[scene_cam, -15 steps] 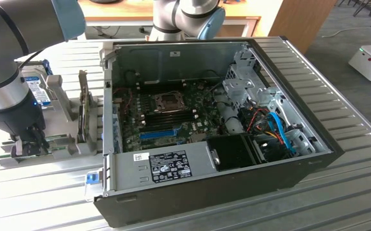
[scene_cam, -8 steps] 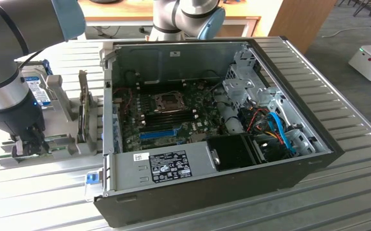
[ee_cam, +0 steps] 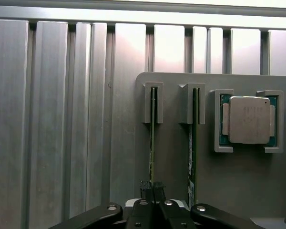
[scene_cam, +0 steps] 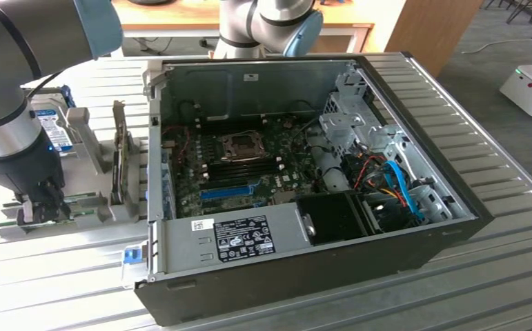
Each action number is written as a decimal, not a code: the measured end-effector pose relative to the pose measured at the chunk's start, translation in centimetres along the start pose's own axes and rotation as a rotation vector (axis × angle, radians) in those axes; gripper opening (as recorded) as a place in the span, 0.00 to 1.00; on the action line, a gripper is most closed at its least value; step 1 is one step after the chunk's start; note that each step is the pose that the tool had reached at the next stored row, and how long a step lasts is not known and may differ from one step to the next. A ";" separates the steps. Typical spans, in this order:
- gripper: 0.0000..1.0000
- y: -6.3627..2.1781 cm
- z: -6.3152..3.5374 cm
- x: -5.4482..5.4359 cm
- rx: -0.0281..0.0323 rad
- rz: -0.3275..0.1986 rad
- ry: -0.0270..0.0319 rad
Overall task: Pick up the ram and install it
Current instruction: 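Pick up the ram and move it above insertion slot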
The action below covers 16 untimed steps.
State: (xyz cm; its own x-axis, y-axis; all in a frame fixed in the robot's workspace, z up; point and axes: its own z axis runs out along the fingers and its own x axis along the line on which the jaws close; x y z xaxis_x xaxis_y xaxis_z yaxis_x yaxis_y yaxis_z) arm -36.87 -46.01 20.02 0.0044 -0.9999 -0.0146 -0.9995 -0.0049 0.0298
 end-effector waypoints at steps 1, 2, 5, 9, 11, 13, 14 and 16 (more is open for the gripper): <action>0.12 0.00 0.00 0.0 0.0001 0.000 -0.0001; 0.12 0.00 0.00 0.0 0.0000 0.000 0.0000; 0.12 0.00 0.00 0.0 0.0000 0.000 0.0000; 0.12 0.00 -0.16 0.0 -0.0001 0.000 0.0000; 0.12 0.01 -0.37 0.0 0.0001 0.000 -0.0001; 0.12 0.02 -0.64 0.0 0.0000 0.000 0.0000; 0.12 0.02 -0.78 0.0 0.0000 0.000 0.0000; 0.12 0.03 -1.09 0.0 0.0000 0.000 0.0000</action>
State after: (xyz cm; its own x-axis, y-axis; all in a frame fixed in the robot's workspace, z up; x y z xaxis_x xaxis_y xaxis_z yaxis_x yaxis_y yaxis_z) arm -36.87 -46.01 21.11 0.0044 -0.9999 -0.0146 -0.9995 -0.0048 0.0298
